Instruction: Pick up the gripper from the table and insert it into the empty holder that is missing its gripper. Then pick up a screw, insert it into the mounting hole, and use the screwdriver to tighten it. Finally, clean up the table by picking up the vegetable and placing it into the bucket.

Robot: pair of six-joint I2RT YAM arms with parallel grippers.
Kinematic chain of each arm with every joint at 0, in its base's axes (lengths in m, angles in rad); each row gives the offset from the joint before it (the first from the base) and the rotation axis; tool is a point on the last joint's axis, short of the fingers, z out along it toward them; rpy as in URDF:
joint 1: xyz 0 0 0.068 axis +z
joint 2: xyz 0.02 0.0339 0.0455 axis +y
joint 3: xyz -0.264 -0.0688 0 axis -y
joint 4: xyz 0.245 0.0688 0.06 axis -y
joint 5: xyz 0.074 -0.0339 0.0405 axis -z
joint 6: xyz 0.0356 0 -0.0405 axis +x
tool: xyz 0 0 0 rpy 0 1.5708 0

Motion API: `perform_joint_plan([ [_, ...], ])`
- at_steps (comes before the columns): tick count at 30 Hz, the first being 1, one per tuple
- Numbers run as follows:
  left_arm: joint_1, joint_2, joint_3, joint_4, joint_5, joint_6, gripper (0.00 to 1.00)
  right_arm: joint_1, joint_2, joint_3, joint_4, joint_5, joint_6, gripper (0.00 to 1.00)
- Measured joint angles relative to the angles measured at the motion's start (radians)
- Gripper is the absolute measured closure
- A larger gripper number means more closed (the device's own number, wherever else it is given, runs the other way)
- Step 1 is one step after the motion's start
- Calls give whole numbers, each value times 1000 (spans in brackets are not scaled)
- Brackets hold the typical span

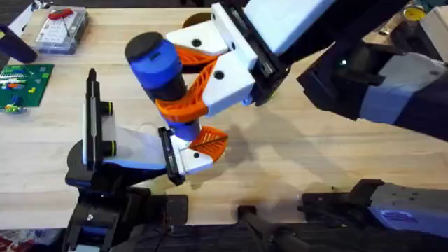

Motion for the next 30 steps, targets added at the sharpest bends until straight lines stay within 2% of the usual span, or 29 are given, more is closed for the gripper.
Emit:
perform_joint_plan([
  [30, 0, 0, 0, -1, 0, 0, 986, 0, 0, 2, -57, 5, -36, 960],
])
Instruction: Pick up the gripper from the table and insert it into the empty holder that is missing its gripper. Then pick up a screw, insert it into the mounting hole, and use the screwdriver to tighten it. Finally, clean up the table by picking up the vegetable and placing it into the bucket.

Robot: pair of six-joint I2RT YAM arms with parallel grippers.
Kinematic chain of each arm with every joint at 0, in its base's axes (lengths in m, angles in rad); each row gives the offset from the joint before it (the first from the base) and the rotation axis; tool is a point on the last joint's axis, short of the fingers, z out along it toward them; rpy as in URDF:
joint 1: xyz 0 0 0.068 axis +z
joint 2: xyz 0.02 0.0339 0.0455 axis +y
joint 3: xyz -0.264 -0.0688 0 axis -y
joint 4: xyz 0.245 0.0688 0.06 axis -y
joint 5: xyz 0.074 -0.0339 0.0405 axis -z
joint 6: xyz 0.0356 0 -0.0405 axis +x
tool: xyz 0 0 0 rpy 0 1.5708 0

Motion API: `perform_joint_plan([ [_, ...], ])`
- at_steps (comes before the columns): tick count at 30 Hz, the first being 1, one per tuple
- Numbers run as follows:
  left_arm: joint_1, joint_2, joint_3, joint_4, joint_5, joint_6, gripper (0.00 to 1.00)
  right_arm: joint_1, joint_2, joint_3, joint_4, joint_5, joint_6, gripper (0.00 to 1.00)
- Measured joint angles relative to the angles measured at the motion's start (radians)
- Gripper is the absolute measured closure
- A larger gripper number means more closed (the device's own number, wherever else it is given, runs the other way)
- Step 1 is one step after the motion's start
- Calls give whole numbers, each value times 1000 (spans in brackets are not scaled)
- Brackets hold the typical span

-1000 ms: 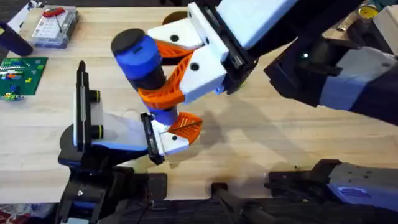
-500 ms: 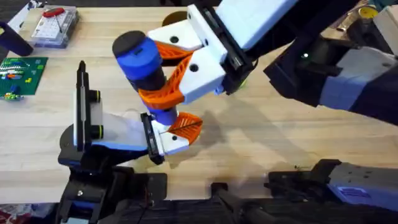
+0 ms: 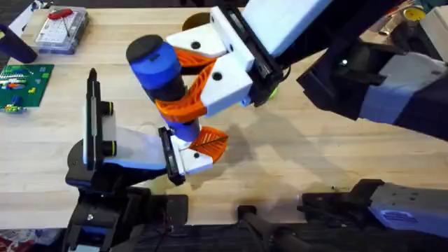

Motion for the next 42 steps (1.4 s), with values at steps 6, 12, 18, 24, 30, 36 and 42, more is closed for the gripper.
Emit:
perform_joint_plan([
  [6, 0, 0, 0, 0, 0, 0, 986, 0, 0, 3, -10, 3, -7, 961],
  [12, 0, 0, 0, 0, 0, 0, 986, 0, 0, 3, -10, 3, -9, 960],
  [18, 0, 0, 0, 0, 0, 0, 986, 0, 0, 3, -11, 3, -11, 961],
  [24, 0, 0, 0, 0, 0, 0, 986, 0, 0, 4, -15, 3, -13, 960],
  [30, 0, 0, 0, 0, 0, 0, 986, 0, 0, 5, -17, 3, -14, 961],
  [36, 0, 0, 0, 0, 0, 0, 986, 5, 0, 5, -14, 16, -13, 959],
  [42, 0, 0, 0, 1, -1, 0, 986, 11, 0, 12, 13, 17, -9, 959],
])
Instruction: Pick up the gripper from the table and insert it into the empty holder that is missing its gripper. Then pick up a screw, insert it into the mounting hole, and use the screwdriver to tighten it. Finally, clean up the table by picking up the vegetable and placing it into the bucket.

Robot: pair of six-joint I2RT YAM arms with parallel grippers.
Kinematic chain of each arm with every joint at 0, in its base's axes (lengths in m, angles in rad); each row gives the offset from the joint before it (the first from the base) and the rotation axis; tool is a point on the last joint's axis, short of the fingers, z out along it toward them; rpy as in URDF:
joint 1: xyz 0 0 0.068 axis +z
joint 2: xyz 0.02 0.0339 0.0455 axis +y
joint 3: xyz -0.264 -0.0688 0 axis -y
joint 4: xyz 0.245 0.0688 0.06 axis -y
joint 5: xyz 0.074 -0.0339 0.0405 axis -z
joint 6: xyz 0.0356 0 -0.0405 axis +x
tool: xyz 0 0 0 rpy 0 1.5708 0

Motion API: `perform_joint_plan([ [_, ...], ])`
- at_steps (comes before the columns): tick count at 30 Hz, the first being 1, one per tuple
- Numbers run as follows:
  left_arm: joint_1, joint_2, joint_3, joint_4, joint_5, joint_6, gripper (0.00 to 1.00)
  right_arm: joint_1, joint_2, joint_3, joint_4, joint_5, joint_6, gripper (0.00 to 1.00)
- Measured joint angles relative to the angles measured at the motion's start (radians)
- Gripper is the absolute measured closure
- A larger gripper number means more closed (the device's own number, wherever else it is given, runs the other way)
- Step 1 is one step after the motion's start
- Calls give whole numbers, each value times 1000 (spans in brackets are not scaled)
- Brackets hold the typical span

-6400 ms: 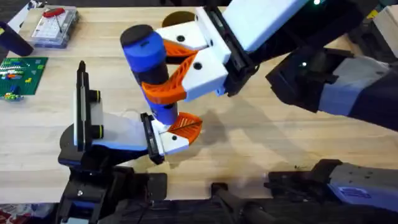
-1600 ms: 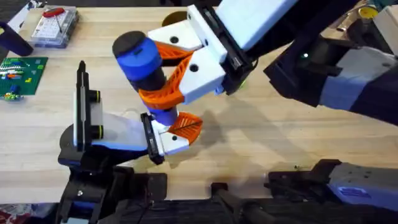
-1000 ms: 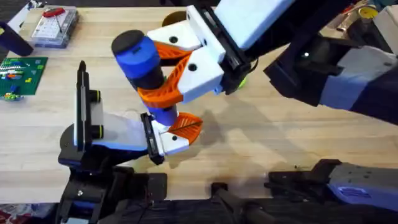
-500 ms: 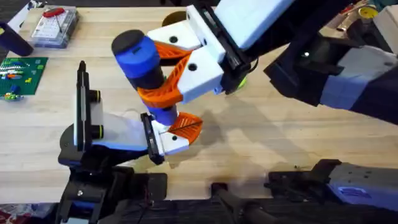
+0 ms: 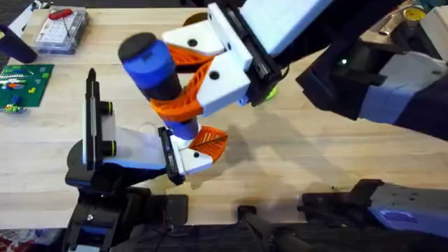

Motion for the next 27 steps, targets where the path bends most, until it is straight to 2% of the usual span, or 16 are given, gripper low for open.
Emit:
perform_joint_plan([
  [6, 0, 0, 0, 0, -3, 0, 986, 0, 0, 38, 6, -2, 10, 959],
  [22, 0, 0, 0, 0, -3, 0, 986, 1, 0, 43, 2, -5, 11, 959],
  [27, 0, 0, 0, 0, -3, 0, 986, 1, 0, 51, -55, -3, 1, 961],
])
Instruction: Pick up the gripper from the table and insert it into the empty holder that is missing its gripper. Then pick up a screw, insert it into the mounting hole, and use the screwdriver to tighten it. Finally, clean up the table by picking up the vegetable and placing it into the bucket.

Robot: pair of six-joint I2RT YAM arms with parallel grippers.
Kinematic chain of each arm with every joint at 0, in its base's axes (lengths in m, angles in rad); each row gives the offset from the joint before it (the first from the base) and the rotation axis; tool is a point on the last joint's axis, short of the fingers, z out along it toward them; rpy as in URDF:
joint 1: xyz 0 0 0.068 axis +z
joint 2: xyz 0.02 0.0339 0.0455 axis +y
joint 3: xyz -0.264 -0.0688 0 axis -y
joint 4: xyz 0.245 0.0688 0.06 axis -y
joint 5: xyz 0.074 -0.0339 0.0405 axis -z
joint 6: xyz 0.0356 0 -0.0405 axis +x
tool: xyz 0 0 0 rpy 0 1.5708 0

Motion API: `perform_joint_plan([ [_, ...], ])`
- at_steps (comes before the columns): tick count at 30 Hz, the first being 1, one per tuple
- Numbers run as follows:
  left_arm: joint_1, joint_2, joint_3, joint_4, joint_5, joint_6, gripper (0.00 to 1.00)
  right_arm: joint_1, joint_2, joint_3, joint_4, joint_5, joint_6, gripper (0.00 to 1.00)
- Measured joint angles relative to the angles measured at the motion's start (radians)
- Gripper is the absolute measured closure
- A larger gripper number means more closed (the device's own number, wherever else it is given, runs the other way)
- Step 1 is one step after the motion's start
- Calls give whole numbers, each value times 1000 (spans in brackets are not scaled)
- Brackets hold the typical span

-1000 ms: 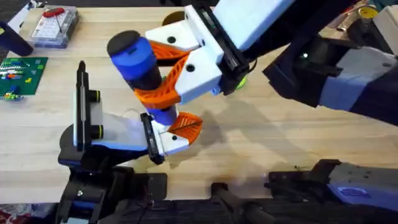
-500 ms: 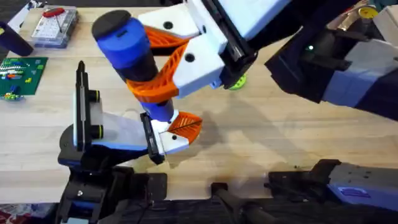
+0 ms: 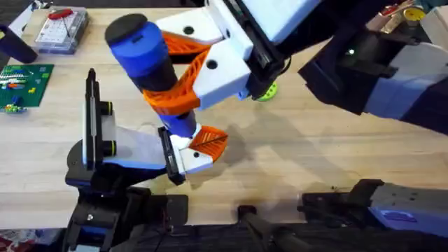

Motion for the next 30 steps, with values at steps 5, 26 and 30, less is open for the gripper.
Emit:
perform_joint_plan([
  [5, 0, 0, 0, 0, 0, 0, 986, 0, 0, 1, -50, 0, -23, 960],
  [26, 0, 0, 0, 0, 0, 0, 986, 0, 0, 2, -124, 1, -96, 961],
  [30, 0, 0, 0, 0, 0, 0, 986, 0, 0, 2, -125, 1, -103, 959],
])
